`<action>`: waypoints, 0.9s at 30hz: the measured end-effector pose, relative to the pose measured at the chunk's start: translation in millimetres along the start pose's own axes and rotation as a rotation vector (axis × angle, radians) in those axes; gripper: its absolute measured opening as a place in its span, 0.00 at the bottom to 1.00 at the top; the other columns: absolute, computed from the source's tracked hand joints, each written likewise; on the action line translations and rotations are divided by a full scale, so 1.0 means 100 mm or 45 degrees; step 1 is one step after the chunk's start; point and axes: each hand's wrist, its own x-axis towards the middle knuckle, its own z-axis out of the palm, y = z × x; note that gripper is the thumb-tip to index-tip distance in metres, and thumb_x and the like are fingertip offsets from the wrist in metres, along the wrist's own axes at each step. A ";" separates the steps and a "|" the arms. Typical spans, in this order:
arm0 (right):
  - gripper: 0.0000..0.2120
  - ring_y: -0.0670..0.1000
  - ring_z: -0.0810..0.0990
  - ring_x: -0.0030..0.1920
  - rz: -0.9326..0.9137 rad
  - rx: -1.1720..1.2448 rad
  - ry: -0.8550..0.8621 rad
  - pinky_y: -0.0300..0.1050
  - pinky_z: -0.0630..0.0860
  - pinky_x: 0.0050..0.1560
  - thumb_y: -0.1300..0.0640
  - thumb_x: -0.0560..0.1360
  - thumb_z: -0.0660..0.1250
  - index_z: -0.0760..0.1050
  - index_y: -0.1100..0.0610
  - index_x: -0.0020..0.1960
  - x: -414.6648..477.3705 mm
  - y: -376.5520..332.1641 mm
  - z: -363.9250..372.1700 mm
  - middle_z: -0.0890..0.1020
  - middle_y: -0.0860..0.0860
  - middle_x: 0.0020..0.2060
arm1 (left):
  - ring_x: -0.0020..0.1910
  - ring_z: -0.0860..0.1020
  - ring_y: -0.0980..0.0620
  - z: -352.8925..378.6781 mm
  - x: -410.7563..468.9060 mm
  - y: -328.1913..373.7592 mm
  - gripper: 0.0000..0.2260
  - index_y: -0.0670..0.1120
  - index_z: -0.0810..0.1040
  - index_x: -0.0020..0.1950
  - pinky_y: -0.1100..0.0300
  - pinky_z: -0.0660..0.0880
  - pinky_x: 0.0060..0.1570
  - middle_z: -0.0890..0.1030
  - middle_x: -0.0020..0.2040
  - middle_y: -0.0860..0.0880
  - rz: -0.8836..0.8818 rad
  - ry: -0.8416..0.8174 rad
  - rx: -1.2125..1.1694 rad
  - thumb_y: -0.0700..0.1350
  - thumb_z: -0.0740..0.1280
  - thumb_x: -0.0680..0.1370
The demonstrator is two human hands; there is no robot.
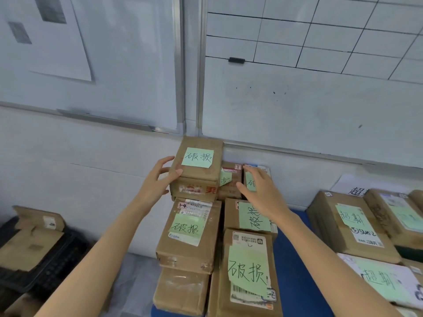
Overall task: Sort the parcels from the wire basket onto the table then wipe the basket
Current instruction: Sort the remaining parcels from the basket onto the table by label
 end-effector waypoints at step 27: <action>0.29 0.53 0.55 0.78 0.086 -0.378 0.187 0.53 0.59 0.74 0.42 0.81 0.59 0.57 0.49 0.79 -0.27 -0.01 -0.71 0.59 0.53 0.78 | 0.72 0.65 0.44 0.46 -0.02 0.70 0.34 0.56 0.70 0.73 0.47 0.62 0.67 0.69 0.74 0.51 0.795 0.170 1.425 0.68 0.54 0.71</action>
